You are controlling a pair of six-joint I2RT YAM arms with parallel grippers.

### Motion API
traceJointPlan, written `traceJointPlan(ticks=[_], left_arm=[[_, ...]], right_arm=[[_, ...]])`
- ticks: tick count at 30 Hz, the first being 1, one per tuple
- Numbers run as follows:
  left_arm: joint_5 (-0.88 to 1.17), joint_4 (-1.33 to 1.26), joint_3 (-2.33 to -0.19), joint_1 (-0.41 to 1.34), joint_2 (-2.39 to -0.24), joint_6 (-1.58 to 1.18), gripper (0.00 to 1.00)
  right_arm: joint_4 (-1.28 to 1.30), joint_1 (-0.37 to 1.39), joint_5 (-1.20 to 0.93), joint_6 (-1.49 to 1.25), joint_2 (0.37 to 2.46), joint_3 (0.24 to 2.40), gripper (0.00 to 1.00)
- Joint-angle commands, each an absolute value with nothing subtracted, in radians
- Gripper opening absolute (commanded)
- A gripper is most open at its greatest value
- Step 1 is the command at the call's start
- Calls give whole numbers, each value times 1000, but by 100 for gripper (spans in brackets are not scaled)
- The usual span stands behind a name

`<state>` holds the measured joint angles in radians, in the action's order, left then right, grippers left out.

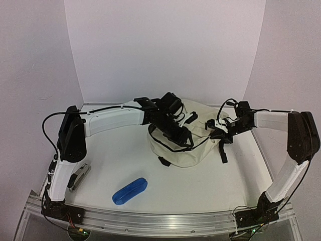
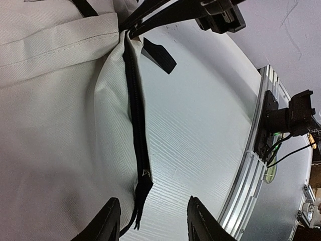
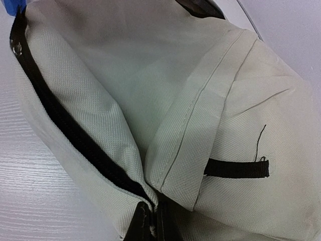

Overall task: Pack the student bag
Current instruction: Zip the student bag at the center of the board.

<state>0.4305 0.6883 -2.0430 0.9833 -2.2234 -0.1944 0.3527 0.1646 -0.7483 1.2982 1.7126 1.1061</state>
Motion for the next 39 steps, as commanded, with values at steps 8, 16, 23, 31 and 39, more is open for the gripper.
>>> traceJointPlan(ticks=[8,16,23,31,39], left_arm=[[431,744,-2143,989,-2286,-124,37],[414,743,-2173,989,-2302,-106,26],[389,745,-2181,988,-2274,-119,1],[395,765,-2147,988,-2261,-122,23],[414,773,-2152,989,-2285,-118,19]], right_arm=[[368,176,-791,1270,1678,1127,0],[368,176,-788,1267,1676,1125,0],[370,176,-780,1265,1675,1122,0],[370,176,-776,1266,1677,1118,0],[370,175,-771,1269,1680,1123,0]])
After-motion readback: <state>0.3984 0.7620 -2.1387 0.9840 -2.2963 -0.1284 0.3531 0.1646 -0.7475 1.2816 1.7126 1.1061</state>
